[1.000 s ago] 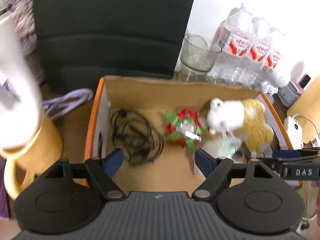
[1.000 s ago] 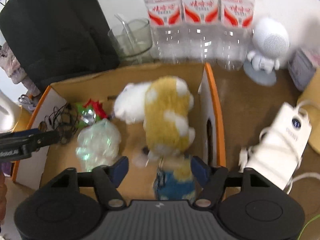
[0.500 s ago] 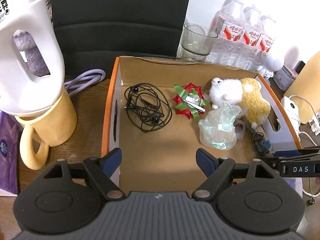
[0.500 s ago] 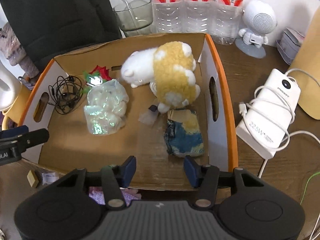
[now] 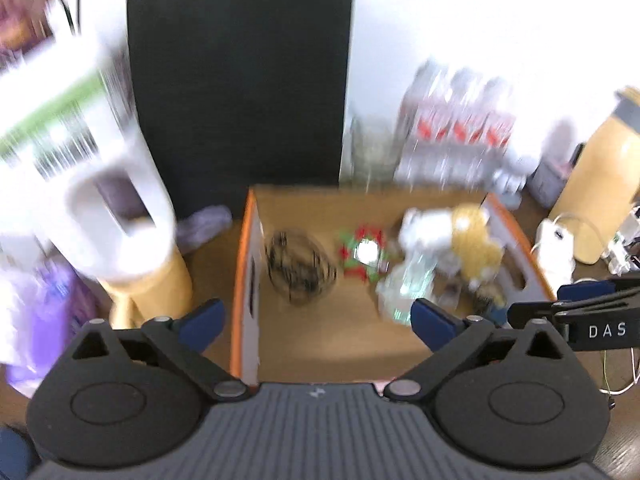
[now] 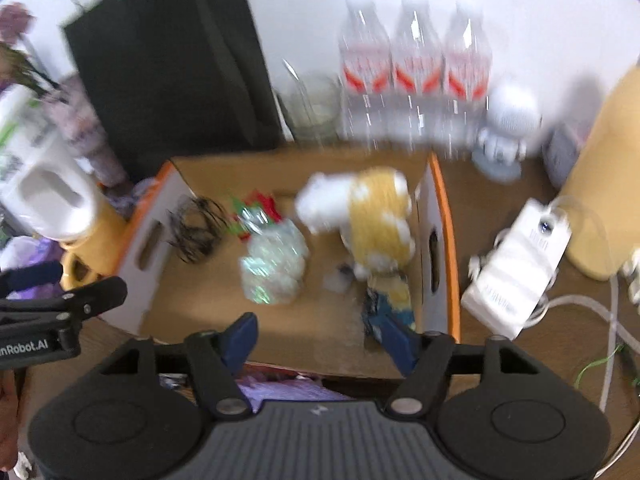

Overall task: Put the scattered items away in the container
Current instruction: 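Lift both tools out of the box back over the desk, then grasp the cream soap bar with the left tool while the right tool grasps a small clear packet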

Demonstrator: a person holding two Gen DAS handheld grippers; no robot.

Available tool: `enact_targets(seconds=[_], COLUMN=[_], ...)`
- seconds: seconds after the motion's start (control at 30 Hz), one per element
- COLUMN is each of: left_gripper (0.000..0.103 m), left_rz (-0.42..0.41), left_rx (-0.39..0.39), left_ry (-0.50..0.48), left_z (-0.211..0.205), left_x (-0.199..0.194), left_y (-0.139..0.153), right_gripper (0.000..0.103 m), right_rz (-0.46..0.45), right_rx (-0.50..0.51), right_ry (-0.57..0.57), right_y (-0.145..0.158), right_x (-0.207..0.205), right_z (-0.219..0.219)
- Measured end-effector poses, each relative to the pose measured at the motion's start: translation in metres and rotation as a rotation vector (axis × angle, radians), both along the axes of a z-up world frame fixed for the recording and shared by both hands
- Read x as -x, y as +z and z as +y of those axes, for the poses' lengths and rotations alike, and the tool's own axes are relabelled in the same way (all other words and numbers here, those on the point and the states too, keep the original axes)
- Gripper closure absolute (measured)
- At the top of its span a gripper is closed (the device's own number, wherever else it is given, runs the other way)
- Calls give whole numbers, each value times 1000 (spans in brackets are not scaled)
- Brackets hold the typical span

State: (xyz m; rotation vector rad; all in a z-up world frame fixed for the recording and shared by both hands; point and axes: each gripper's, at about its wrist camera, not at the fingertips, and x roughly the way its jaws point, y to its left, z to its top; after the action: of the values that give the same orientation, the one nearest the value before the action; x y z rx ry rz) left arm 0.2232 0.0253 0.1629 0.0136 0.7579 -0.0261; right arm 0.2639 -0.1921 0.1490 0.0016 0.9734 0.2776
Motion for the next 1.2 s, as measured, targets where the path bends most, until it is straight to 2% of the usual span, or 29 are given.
enact_targets(seconds=[0.1,0.2,0.33,0.47,0.53,0.67,0.83,1.07,1.17,1.2], left_gripper=[0,0,0,0,0,0,0,2,11,14], left_rz=[-157,-271,-383,-473,-475,-422,-346,-281,-239,-223], left_rx=[-37,-40,-28,-51,-54,-60,-66,-24,-16,-17], left_ry=[6,3,5,-9,-21,-22,5,35,19,21], left_z=[-4,-10,-13,-12,-8,1,14,41,49,52], left_x=[44,85,135,188,208,238,239,196,164,152], left_y=[13,15,9,-14,-32,-67,-98,-115,-123,-126], right_gripper=[30,25,23,20,18,18,19,20,22,25], right_rz=[-129,-267,-391,-490,-533,-543,-523,-507,-467,-455], right_rx=[31,37,-18,-46,-37,-73,-131,-117,-128,-128], right_ry=[56,91,101,96,104,117,142,261,279,284], right_y=[24,36,32,14,-2,-34,-65,-79,-87,-90], right_x=[33,74,126,179,207,247,269,238,216,207], right_z=[-3,-7,-12,-17,-21,-27,-22,15,28,34])
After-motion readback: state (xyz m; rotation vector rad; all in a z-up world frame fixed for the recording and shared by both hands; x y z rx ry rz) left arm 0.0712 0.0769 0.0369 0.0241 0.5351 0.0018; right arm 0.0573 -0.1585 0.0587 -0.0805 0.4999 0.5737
